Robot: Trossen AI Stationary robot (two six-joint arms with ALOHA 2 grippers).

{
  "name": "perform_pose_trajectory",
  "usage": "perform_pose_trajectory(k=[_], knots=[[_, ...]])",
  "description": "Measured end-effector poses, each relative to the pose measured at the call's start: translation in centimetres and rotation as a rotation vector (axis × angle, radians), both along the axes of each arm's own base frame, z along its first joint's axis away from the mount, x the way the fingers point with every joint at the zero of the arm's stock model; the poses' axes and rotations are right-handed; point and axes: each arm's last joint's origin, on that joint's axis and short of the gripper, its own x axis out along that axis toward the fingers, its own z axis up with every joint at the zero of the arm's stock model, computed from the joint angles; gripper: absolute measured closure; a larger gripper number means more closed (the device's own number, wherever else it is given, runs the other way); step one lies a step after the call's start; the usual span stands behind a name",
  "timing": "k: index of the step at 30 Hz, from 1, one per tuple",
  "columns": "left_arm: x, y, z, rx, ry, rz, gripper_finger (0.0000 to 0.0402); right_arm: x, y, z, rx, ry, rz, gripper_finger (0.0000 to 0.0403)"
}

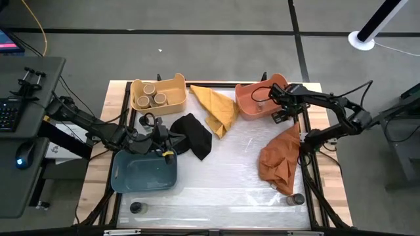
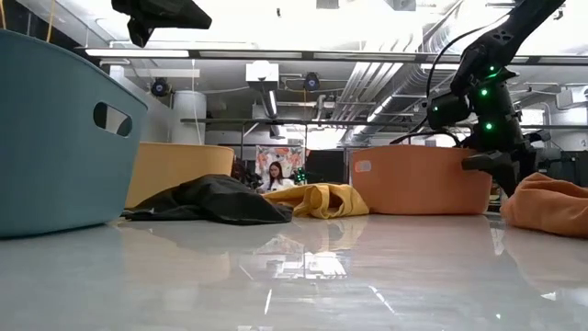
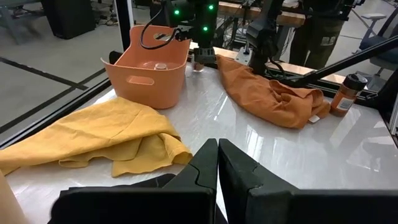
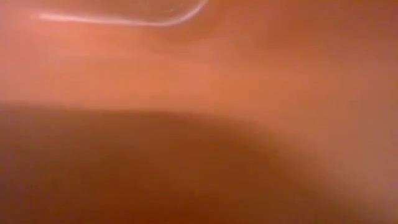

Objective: Sort spices by type
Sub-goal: Put the brown spice bottle into the orange bin

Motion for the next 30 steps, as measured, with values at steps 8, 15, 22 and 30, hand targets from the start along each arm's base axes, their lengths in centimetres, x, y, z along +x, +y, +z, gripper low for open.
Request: perform_pose_trajectory(k=[8, 15, 22, 30], knots=[[0.0, 0.0, 0.0, 0.001, 0.001, -0.001, 0.0401, 0.2, -0.2, 0.9, 0.021, 0.017, -0.001, 0.0256], [0.0, 0.0, 0.0, 0.002, 0.002, -0.002, 0.0402, 0.3, -0.4, 1.4, 0.011, 0.014, 0.004, 0.0291], [0.0, 0.0, 0.0, 0.002, 0.002, -0.001, 0.0401, 0.3, -0.3, 1.4, 0.032, 0.025, 0.059, 0.0293], [0.0, 0.0, -0.1, 0.004, 0.009, -0.001, 0.0401, -0.1, 1.4, 3.0, 0.059, -0.007, 0.118, 0.0293]])
